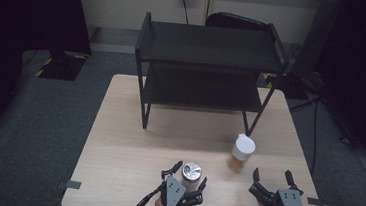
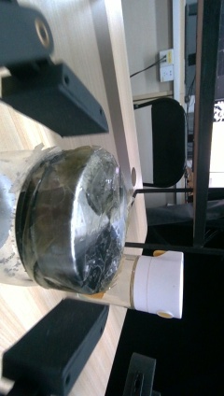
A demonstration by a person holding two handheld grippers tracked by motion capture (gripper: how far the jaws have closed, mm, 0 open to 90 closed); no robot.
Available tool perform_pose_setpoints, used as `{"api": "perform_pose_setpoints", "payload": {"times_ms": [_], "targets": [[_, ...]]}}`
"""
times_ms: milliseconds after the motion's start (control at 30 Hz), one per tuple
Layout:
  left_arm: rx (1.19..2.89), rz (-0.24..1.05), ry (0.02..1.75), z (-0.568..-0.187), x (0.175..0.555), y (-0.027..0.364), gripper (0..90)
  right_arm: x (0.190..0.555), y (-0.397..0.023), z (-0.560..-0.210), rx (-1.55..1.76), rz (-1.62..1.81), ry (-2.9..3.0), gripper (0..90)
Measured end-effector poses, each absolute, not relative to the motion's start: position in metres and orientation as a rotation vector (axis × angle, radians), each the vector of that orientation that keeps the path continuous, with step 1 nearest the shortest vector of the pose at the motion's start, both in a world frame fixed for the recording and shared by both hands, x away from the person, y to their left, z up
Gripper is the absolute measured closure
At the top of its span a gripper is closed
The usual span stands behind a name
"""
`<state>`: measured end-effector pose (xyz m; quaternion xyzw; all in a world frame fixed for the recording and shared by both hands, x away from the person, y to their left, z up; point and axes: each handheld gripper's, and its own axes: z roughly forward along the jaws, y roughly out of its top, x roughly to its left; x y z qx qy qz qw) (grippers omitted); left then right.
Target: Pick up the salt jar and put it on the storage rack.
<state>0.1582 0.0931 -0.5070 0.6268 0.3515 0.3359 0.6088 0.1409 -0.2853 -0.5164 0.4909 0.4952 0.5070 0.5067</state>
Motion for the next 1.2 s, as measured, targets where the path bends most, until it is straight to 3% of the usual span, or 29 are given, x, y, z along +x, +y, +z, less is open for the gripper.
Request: {"api": "perform_pose_setpoints", "payload": {"times_ms": [333,1200], "targets": [[1.452,0.793,0.819,-0.5063,0.1562,0.0909,33.4,0.1411,-0.2853,-0.516,1.184,1.221,1.197,0.0],[1.482,0.74,0.797,-0.4997,0.1601,0.0986,35.0,0.1413,-0.2851,-0.5154,1.186,1.217,1.201,0.0]]}}
